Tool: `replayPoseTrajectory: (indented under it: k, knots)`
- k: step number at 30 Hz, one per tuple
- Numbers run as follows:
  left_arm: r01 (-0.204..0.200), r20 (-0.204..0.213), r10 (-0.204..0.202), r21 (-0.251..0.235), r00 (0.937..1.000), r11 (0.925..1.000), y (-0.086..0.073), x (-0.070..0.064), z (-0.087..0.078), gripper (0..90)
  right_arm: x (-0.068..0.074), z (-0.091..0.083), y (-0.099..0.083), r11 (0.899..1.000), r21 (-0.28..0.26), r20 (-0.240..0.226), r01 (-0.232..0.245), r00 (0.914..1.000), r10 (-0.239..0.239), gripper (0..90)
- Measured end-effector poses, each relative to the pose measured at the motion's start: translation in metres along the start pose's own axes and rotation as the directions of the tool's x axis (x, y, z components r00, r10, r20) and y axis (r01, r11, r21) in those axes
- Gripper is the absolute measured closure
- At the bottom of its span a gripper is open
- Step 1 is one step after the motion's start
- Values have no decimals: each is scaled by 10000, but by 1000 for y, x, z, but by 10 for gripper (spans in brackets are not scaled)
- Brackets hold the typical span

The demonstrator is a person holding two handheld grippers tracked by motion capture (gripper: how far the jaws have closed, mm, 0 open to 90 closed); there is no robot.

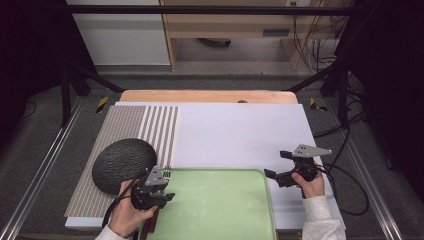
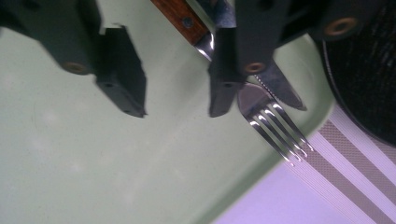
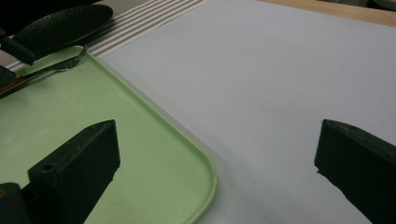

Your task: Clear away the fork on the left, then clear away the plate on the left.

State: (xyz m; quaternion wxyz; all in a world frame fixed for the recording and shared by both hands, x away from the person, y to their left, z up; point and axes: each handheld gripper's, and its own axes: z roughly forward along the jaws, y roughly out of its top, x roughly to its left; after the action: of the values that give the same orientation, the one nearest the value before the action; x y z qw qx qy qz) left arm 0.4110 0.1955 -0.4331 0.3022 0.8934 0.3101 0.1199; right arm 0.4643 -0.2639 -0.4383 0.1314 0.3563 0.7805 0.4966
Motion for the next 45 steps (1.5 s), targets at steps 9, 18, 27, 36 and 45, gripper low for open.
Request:
replayPoseTrajectory:
  k: [9, 18, 27, 36, 45]
  knots:
    - [-17, 42, 19, -514, 10000, 9987, 5, 7, -7, 142, -1, -1, 0, 9999, -91, -2, -68, 10000, 68, 5]
    - [62, 390, -31, -776, 9992, 9970, 3, 17, -21, 76, -2, -2, 0, 9998, -136, 7, -130, 9999, 130, 5]
    - [-599, 144, 615, -970, 9980, 9935, -1, 26, -32, 66, -1, -2, 0, 9997, -156, -22, -187, 9998, 186, 5]
    - [-1733, -690, 1671, -971, 9835, 9801, -6, 33, -49, 45, -1, -3, 0, 9996, -206, -29, -209, 9998, 209, 5]
    - [-2731, -1380, 2631, -588, 9548, 9602, -14, 40, -64, 37, -1, -3, 0, 9995, -235, -28, -198, 9998, 197, 5]
